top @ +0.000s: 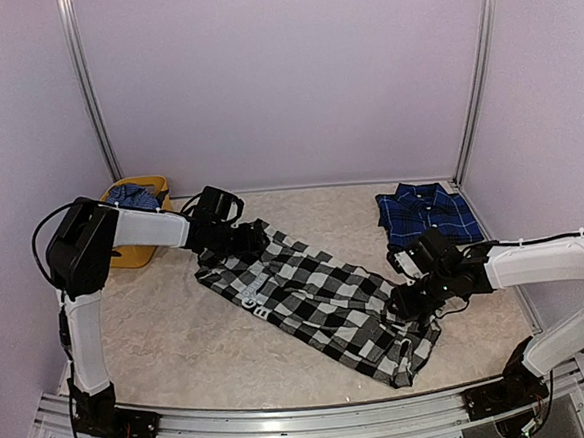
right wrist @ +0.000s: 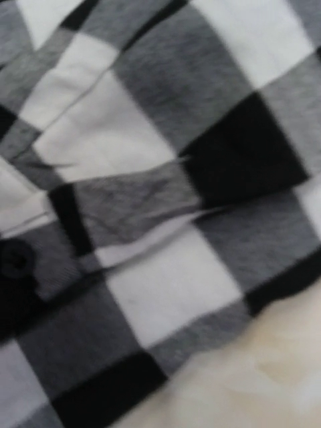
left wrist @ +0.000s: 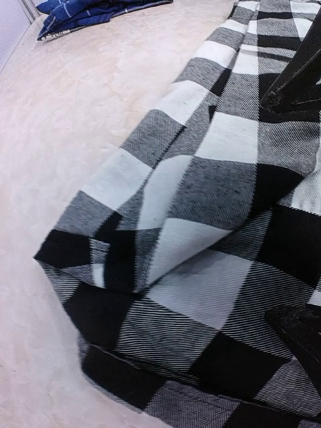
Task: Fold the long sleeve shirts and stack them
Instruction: Adjust the rectangle-folded shirt at the center of the board.
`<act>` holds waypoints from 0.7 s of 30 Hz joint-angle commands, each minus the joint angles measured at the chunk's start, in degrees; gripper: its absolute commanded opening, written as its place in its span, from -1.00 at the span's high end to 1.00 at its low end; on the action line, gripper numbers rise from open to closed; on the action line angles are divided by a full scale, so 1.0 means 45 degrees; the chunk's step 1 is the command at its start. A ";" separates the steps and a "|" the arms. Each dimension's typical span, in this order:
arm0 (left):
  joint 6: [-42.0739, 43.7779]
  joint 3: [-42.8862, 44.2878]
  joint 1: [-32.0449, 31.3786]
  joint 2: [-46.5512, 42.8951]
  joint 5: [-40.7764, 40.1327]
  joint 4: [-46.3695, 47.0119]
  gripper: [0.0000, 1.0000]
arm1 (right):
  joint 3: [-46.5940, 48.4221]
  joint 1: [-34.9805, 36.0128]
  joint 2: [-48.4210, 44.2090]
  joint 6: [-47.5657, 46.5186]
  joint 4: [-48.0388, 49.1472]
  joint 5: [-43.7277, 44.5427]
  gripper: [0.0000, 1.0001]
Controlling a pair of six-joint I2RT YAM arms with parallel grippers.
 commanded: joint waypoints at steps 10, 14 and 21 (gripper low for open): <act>0.0267 -0.0893 0.0280 -0.2502 0.0813 0.0613 -0.93 | -0.1610 0.2026 -0.0272 0.2242 0.0265 -0.0985 0.18; -0.0146 -0.2749 0.0256 -0.4020 0.0367 0.0567 -0.93 | -0.1442 0.3521 0.0096 0.3317 0.0755 -0.0741 0.18; -0.0623 -0.5701 0.0244 -0.6628 -0.0763 0.0051 -0.94 | 0.0516 0.6694 0.2206 0.3742 0.0918 -0.0043 0.18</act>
